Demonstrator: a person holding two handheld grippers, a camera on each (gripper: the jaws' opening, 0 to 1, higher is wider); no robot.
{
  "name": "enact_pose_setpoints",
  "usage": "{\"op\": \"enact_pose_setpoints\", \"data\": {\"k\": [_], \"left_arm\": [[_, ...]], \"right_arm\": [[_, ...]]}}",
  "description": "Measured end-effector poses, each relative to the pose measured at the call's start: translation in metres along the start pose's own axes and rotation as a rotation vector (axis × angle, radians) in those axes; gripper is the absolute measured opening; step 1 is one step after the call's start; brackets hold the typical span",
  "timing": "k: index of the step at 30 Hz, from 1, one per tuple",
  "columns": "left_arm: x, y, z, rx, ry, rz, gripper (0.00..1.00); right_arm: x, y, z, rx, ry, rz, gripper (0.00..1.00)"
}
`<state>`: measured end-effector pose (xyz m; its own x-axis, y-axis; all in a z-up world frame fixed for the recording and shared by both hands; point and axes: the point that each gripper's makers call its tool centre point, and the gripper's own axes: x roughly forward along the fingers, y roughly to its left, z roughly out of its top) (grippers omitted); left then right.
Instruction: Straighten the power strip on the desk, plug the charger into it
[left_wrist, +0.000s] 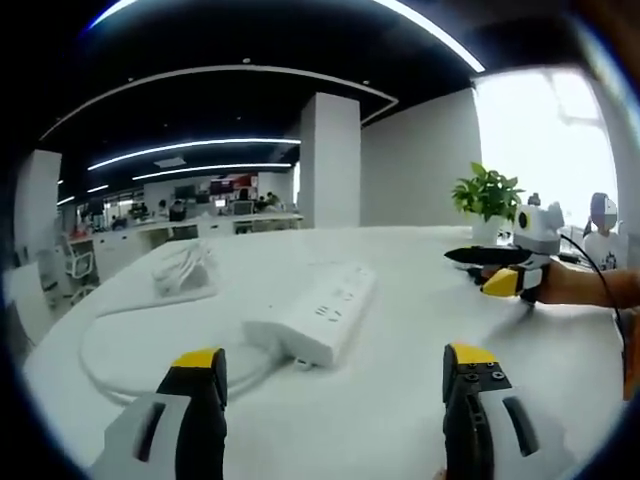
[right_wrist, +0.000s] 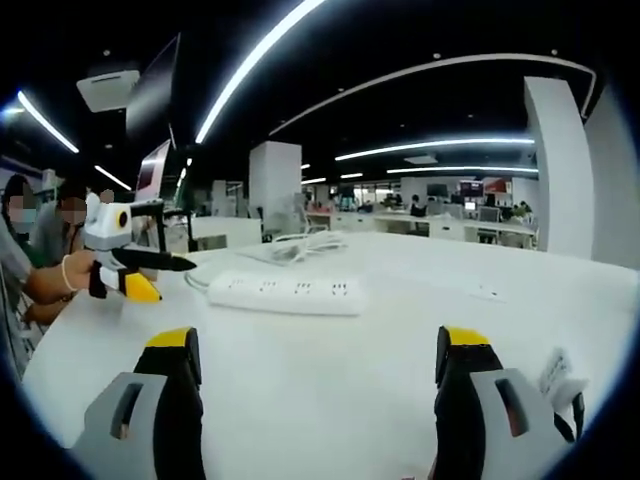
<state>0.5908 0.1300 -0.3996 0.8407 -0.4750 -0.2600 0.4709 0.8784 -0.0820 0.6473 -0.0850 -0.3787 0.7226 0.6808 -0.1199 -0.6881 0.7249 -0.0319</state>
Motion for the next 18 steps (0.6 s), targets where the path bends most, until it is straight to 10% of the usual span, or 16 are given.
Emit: {"op": "enact_pose_setpoints", "data": {"k": [18], "left_arm": [[0.009,0.005,0.001,-0.022,0.009,0.004,0.9]], "right_arm": [[0.022,0.0,0.001,-0.005,0.004,0.017,0.97]]}}
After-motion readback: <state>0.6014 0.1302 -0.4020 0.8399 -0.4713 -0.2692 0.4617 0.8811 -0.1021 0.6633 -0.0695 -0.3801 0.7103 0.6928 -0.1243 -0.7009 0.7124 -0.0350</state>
